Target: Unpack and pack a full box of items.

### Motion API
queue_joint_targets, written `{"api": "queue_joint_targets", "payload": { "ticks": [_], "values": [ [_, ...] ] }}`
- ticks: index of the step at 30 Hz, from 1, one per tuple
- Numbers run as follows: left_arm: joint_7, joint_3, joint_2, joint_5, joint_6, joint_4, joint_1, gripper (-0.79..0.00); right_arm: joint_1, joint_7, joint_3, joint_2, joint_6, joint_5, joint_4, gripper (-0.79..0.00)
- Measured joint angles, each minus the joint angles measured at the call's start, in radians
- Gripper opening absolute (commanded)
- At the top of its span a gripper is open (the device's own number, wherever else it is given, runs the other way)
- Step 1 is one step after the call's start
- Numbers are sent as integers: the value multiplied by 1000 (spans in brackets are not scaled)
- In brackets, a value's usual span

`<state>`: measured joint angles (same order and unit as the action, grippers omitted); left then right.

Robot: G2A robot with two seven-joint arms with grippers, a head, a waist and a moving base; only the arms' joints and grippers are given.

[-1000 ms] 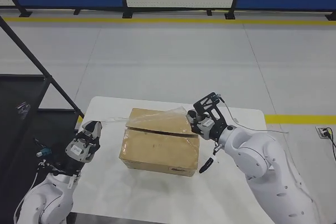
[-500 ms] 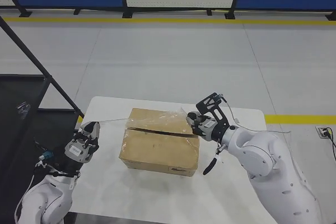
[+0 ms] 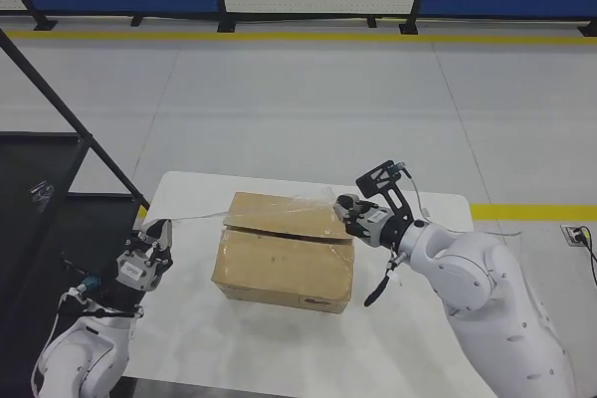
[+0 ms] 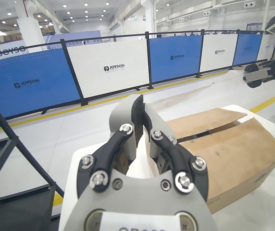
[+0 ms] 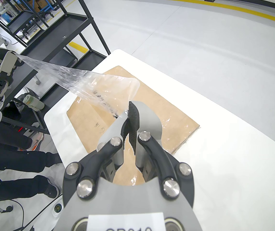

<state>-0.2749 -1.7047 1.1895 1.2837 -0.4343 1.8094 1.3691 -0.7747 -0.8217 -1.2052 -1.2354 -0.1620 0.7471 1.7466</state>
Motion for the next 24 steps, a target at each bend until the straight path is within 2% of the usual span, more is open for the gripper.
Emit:
{"api": "queue_joint_targets", "payload": {
  "ticks": [2,3,4,6,7,8,9,12,24],
  "values": [
    [-5,1,-1,3,2,-2,0,-785,4,-1,2,0,1,-1,-2,-785],
    [-9,1,-1,3,4,-5,0,-674,7,-1,4,0,2,-1,-4,-785],
    [-10,1,-1,2,4,-7,1,-486,9,-1,5,0,3,-2,-4,-785],
    [-7,2,-2,-7,2,-11,1,-369,16,-5,9,0,5,-3,-6,-785],
    [-5,2,-2,-11,1,-13,2,-240,20,-6,11,0,7,-3,-7,-785],
    [-3,2,-2,-14,0,-15,2,-151,24,-8,13,-1,10,-3,-7,-785],
    [-1,2,-2,-18,0,-18,2,-105,30,-10,16,-1,12,-4,-8,-785],
    [4,3,-3,-32,-1,-25,1,-105,43,-13,22,-2,16,-4,-11,-785],
    [15,9,-6,-65,-15,-70,-3,-191,62,9,41,-4,41,1,-23,-785]
  ]
}}
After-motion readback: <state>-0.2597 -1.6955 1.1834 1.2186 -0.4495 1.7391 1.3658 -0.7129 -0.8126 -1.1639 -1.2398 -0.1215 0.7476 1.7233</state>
